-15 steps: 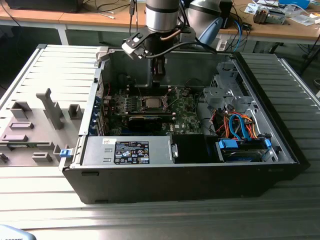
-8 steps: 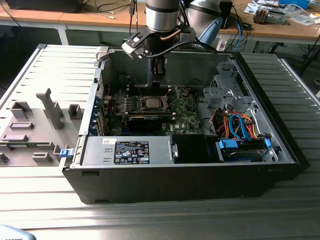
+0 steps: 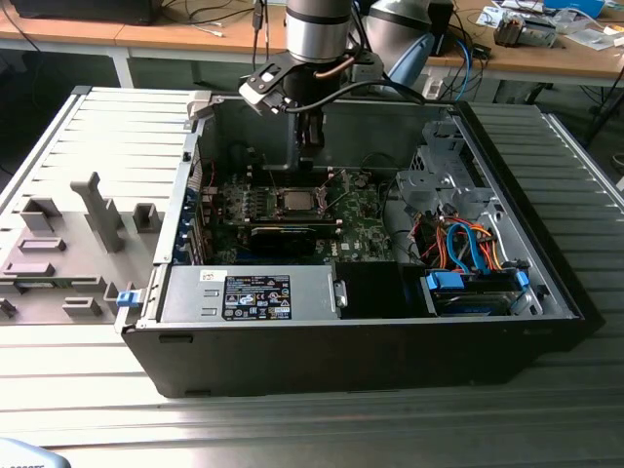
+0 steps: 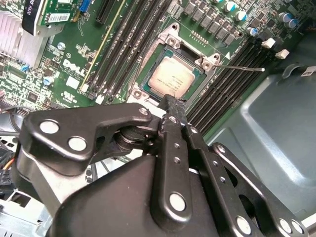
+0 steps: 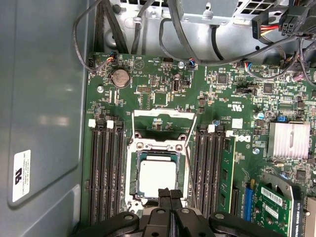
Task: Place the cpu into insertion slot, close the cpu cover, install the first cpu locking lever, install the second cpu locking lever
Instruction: 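Close the cpu cover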
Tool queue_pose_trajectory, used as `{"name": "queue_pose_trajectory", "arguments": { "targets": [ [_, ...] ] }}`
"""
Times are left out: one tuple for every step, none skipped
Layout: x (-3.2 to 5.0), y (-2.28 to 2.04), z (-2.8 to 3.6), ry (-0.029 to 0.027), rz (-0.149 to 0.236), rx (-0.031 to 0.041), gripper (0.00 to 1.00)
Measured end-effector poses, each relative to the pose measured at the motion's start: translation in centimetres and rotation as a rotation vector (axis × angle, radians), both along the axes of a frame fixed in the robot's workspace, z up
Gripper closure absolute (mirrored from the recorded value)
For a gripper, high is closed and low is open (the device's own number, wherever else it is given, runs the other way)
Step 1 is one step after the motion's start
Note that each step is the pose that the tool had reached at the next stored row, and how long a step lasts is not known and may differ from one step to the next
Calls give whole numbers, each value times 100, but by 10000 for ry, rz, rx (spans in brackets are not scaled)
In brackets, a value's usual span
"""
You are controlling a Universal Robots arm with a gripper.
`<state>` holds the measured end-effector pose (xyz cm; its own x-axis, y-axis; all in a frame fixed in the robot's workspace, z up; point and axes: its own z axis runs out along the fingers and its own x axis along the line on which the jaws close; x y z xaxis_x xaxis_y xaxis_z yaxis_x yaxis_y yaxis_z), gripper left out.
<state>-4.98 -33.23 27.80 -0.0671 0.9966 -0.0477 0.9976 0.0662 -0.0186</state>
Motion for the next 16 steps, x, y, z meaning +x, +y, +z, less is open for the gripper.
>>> {"name": "queue_pose_trajectory", "arguments": {
  "targets": [
    [8, 0, 0, 0, 0, 0, 89],
    [15, 0, 0, 0, 0, 1, 89],
    [34, 0, -1, 0, 0, 0, 89],
    [40, 0, -2, 0, 0, 1, 89],
    [49, 0, -3, 0, 1, 0, 89],
    [56, 0, -3, 0, 0, 1, 89],
    [63, 0, -4, -1, 0, 1, 89],
    [75, 0, -4, 0, 0, 0, 89],
    [86, 0, -6, -1, 0, 0, 89],
    [92, 0, -7, -1, 0, 0, 89],
    [99, 0, -9, 0, 0, -1, 89],
    [102, 0, -10, 1, 0, -1, 89],
    [106, 0, -11, 0, 0, 0, 89],
    [109, 0, -12, 0, -1, -1, 89],
    [111, 0, -13, 0, 0, 0, 89],
    [114, 0, -15, 0, 1, 0, 89]
  ]
}}
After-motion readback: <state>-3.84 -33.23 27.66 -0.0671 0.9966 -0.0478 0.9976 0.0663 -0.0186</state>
